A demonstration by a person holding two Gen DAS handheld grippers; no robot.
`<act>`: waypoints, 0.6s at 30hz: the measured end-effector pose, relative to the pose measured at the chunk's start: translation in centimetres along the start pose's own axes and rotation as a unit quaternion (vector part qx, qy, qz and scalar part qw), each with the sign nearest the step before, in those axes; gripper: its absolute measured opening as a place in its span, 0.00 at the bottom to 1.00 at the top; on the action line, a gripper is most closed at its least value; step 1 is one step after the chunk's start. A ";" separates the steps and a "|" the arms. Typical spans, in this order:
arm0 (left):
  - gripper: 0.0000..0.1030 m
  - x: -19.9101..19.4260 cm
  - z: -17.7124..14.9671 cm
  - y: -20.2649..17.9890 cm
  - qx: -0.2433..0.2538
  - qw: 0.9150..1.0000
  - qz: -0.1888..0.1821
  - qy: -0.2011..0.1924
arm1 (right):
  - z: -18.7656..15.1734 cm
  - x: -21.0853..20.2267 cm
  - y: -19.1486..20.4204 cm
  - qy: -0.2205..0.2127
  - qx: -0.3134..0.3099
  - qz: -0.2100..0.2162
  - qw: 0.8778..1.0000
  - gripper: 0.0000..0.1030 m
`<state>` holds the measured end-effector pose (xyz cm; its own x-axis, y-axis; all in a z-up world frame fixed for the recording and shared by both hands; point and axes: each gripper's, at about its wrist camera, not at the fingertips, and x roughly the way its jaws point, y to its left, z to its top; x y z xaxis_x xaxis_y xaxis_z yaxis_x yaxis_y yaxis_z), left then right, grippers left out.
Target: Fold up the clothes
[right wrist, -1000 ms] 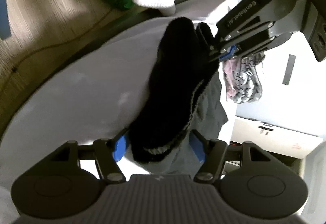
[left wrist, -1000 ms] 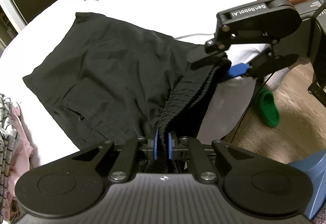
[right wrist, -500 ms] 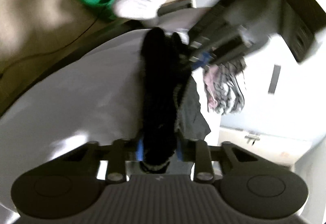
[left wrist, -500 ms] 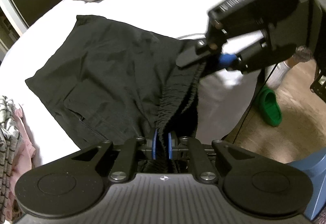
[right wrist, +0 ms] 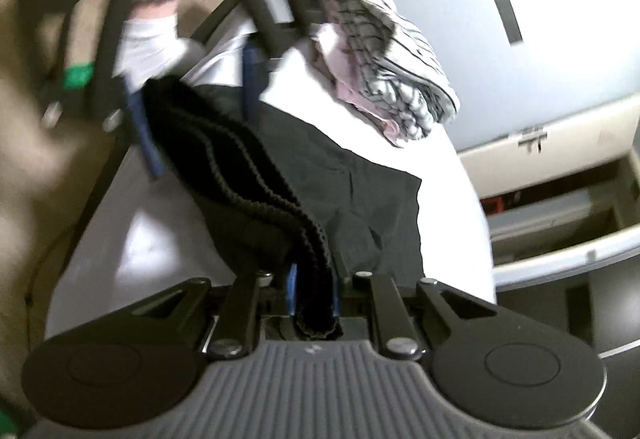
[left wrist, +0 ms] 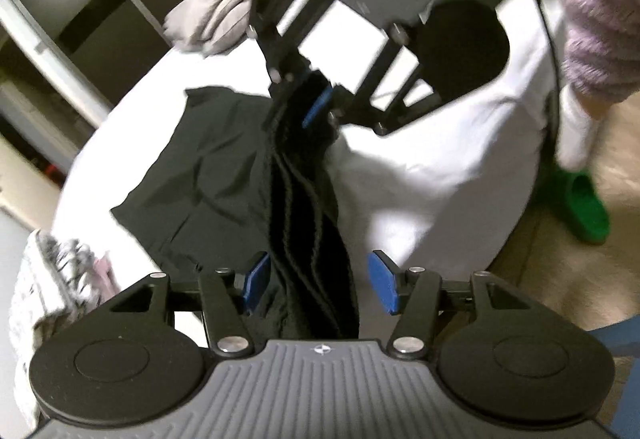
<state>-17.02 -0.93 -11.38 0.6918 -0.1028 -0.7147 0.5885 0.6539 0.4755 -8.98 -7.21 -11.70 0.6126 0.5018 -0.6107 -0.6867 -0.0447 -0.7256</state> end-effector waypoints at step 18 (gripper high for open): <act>0.51 3.1 -3.5 -6.9 0.250 0.941 0.229 0.015 | -0.3 1.1 -4.3 0.022 0.153 0.051 0.987 0.17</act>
<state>-20.37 -3.15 -18.70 0.9129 0.1290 -0.3873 0.3607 0.1897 0.9132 -5.25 -6.70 -9.38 0.5460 0.4693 -0.6940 -0.8276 0.1732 -0.5339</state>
